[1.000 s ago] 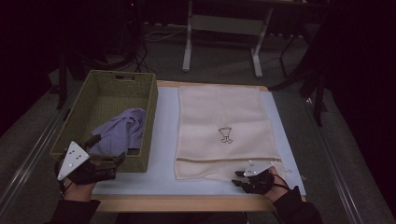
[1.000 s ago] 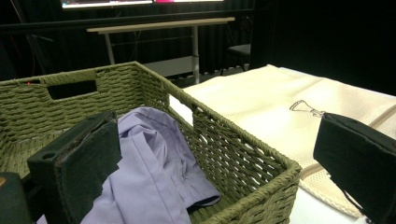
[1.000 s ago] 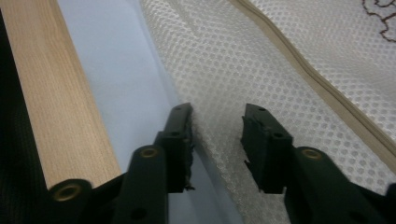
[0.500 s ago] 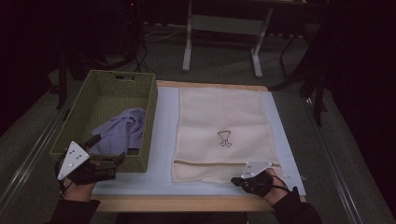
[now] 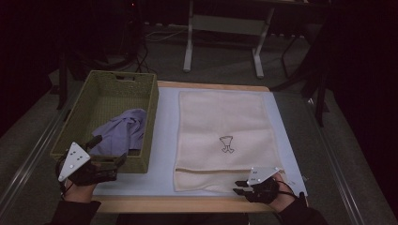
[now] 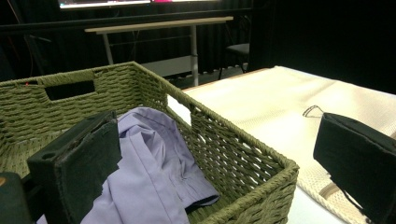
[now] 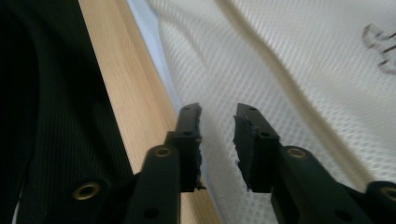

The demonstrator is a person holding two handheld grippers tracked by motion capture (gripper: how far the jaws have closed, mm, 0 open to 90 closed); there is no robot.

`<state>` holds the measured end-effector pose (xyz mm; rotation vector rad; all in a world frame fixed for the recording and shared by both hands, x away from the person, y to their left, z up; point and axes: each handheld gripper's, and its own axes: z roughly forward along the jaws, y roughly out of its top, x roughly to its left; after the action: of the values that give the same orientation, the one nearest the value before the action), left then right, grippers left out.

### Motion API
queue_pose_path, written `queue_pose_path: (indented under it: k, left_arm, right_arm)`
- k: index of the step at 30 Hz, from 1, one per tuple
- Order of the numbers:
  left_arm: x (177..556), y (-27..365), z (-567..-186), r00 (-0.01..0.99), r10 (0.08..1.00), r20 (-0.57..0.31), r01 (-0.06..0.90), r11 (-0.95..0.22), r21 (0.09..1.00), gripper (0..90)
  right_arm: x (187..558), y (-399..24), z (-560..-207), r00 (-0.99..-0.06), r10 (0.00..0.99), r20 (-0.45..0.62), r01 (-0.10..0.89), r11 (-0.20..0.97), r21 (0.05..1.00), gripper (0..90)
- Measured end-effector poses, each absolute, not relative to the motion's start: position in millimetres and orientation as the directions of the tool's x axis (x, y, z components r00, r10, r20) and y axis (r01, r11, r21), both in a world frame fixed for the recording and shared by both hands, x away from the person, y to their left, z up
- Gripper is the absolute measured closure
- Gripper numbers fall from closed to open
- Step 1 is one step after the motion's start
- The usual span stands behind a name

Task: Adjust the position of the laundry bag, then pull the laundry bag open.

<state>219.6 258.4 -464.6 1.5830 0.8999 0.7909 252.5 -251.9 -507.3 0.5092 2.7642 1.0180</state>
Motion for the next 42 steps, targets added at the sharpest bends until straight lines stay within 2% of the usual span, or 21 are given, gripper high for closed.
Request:
queue_pose_path:
  k: [5, 14, 23, 33, 42]
  left_arm:
    - [219, 258, -465, 0.492, 0.870, 0.031, 0.142, -0.115, 0.983, 0.8]
    - [219, 258, -465, 0.496, 0.868, 0.025, 0.145, -0.111, 0.983, 0.8]
    - [219, 257, -465, 0.505, 0.863, 0.023, 0.143, -0.110, 0.984, 0.8]
    - [219, 256, -465, 0.513, 0.858, 0.026, 0.144, -0.116, 0.983, 0.8]
    - [220, 256, -465, 0.513, 0.858, 0.025, 0.149, -0.117, 0.982, 0.8]
  right_arm:
    - [252, -257, -488, -0.915, 0.402, -0.034, 0.265, 0.662, 0.701, 61.0]
    - [258, -281, -464, -0.868, 0.492, -0.063, 0.271, 0.577, 0.771, 58.6]
    - [259, -320, -447, -0.806, 0.586, -0.080, 0.313, 0.538, 0.783, 57.1]
    - [263, -362, -455, -0.722, 0.689, -0.058, 0.396, 0.481, 0.782, 54.2]
    - [260, -391, -485, -0.657, 0.754, -0.014, 0.489, 0.440, 0.753, 53.6]
